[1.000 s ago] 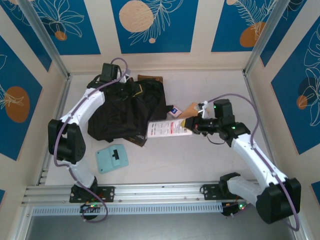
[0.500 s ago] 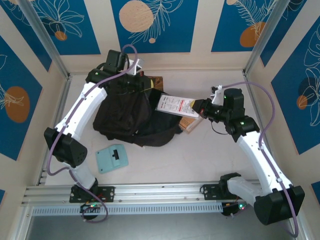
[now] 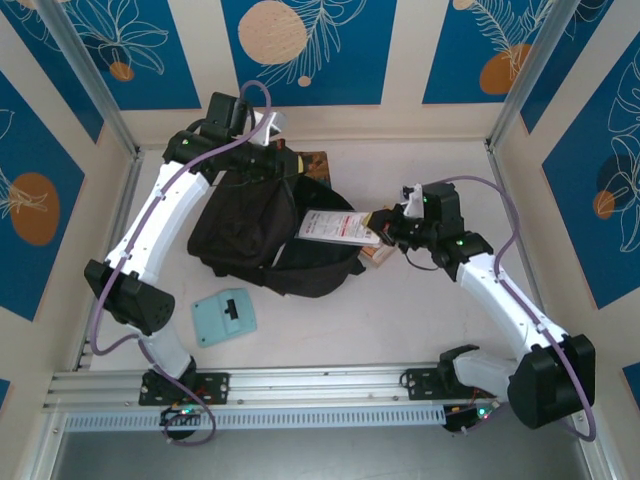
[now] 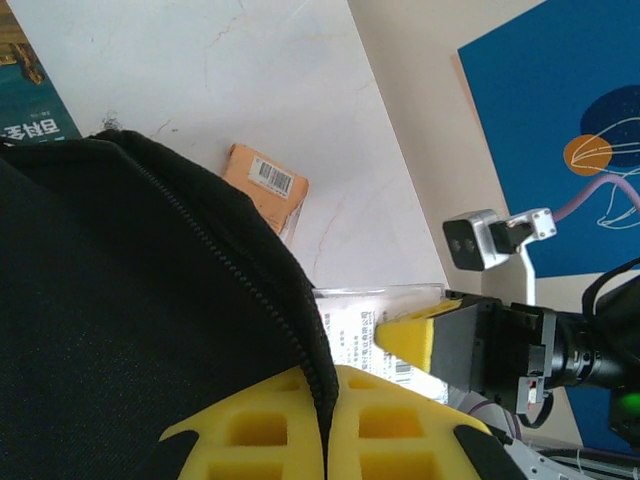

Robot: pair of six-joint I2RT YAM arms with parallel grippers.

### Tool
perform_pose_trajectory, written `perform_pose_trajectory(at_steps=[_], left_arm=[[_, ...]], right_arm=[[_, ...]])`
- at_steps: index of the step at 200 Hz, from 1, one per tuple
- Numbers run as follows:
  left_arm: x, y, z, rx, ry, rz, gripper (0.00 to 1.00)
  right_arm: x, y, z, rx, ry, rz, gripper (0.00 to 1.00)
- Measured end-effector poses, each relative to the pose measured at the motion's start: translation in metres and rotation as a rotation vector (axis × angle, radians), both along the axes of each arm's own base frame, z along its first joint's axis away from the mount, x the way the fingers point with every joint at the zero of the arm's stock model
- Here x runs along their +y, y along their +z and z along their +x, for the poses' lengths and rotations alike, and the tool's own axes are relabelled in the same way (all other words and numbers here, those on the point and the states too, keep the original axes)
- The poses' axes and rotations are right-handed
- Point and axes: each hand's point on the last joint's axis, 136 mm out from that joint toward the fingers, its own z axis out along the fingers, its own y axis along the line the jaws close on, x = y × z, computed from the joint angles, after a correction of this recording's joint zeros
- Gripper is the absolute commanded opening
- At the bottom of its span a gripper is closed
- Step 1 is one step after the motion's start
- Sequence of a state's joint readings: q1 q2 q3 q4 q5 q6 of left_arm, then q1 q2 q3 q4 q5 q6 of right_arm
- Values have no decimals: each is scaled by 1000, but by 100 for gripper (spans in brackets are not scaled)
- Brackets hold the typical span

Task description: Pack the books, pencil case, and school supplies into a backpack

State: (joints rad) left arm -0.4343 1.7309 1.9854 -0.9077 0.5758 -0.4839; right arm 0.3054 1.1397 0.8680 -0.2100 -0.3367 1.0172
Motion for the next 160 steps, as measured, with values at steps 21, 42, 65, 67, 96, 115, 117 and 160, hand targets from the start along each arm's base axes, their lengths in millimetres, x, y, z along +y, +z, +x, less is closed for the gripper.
perform_pose_trajectory(at_steps=[21,42,65,67,96,115,117,160], left_arm=[[0,2,0,-15,-9,4,0],[0,2,0,-20,-15,4,0],[-4,5,-3,-17,-34,-17,0],[-4,5,-3,-17,-37,-20,0],[-8,10,-5,-21,-58,-44,0],[-9,12,-5,-26,-64,-56,0],[-9,12,-5,-26,-65,-58,0],[-11,14,-6,-26,-71,-66,0]], right_arm=[[16,-2,6,10,20,31,0],[37,-14,14,44,46,38,0],[61,-22,26,59,69,36,0],[64,-22,28,58,69,37,0],[103,-23,51,29,94,56,0],[132,-27,67,14,113,72,0],[135,-28,68,15,116,73,0],[194,-59,94,37,154,38,51]])
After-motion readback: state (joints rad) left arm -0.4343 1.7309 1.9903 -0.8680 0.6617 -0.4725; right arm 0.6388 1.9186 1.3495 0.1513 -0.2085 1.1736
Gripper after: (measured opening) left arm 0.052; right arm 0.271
